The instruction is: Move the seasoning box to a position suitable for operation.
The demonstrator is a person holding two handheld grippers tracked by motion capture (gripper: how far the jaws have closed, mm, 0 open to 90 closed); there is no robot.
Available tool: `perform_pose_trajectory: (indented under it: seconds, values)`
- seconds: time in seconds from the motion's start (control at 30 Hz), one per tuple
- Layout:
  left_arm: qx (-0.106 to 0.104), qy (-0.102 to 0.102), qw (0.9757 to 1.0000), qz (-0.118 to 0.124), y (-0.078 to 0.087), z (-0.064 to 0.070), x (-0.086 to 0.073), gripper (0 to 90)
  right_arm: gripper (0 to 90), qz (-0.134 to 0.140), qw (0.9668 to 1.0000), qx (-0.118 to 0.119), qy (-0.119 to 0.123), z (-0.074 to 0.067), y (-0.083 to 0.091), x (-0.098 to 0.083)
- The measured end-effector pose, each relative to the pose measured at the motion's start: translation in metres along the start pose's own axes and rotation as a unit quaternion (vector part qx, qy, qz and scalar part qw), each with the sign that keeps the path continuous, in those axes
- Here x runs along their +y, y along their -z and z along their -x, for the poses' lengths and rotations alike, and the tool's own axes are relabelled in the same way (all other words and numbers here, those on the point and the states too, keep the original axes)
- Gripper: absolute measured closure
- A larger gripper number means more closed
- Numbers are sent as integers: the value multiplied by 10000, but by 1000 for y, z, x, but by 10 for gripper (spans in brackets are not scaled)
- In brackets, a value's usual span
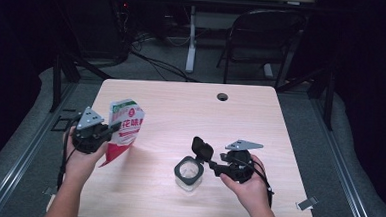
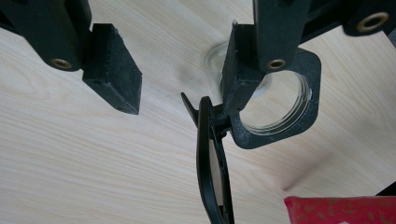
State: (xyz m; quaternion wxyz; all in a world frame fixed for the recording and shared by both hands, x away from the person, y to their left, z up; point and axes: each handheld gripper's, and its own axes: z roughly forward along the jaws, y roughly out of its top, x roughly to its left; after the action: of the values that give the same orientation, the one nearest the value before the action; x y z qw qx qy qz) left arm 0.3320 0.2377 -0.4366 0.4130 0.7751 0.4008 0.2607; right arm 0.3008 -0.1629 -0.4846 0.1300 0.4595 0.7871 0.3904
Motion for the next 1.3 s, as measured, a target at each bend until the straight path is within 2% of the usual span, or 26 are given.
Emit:
perform_pose_trajectory:
  seconds: [0.03, 0.13, 0.2, 0.23, 0.33, 0.37, 0.43, 0.53, 0.57, 0.6, 0.7, 0.83, 0.9, 0.93, 0.97, 1.03, 1.07, 1.1, 1.13, 1.17, 1.2, 1.3]
  values:
    - [-73, -82, 9999, 8, -3, 7, 1, 900, 478, -22, 10000, -1, 15, 0, 0, 0]
    - [-306, -162, 9994, 47, -10, 19, 3, 900, 478, -4, 10000, -8, -9, 0, 0, -1]
    - [-565, -201, 9982, 94, -14, 30, 5, 900, 478, 4, 10000, -19, 17, 1, 1, -1]
    - [-751, -205, 9969, 152, -16, 35, 6, 900, 478, 21, 10000, -26, 25, 1, 1, -1]
    - [-1047, -258, 9939, 233, -20, 47, 9, 900, 478, 13, 10000, -39, 4, 2, 3, -2]
    - [-1191, -271, 9922, 252, -23, 51, 9, 900, 479, 34, 10000, -60, 12, 2, 4, -2]
    - [-1333, -343, 9905, 73, -32, 58, 7, 899, 516, 18, 9999, -114, 45, 3, 6, -3]
    - [-1450, -242, 9891, 47, -35, 58, 5, 898, 541, 23, 9999, -100, 14, 3, 8, -3]
    - [-1455, -227, 9891, 36, -35, 57, 6, 898, 586, 35, 10000, -69, 23, 4, 11, -2]
    - [-1438, -218, 9894, 36, -34, 56, 6, 898, 586, 35, 10000, -69, 23, 4, 11, -2]
    - [-1417, -128, 9898, -67, -32, 50, 3, 896, 672, 71, 9999, 10, 91, 3, 16, 0]
    - [-1388, -69, 9902, -145, -31, 49, -1, 895, 710, 387, 9990, 80, 226, -1, 27, 8]
    - [-1390, -71, 9901, -163, -30, 49, -3, 895, 710, 687, 9968, 171, 371, -9, 36, 15]
    - [-1390, -78, 9901, -196, -29, 49, -4, 895, 710, 687, 9968, 171, 371, -9, 36, 15]
    - [-1419, -67, 9896, -220, -29, 49, -5, 894, 710, 771, 9960, 230, 400, -12, 37, 16]
    - [-1466, -54, 9888, -281, -29, 50, -8, 894, 707, 898, 9933, 546, 478, -22, 38, 21]
    - [-1490, -54, 9884, -301, -29, 50, -9, 894, 705, 893, 9920, 715, 528, -28, 36, 22]
    - [-1526, -16, 9878, -319, -29, 51, -11, 894, 702, 815, 9895, 996, 652, -40, 28, 24]
    - [-1563, 21, 9871, -332, -29, 52, -12, 894, 702, 815, 9895, 996, 652, -40, 28, 24]
    - [-1609, 15, 9864, -335, -29, 55, -13, 894, 693, 662, 9879, 1146, 804, -50, 19, 26]
    - [-1632, 4, 9860, -346, -29, 58, -14, 894, 693, 662, 9879, 1146, 804, -50, 19, 26]
    - [-1701, -140, 9842, -465, -30, 68, -17, 894, 675, 472, 9867, 1274, 897, -60, 3, 26]
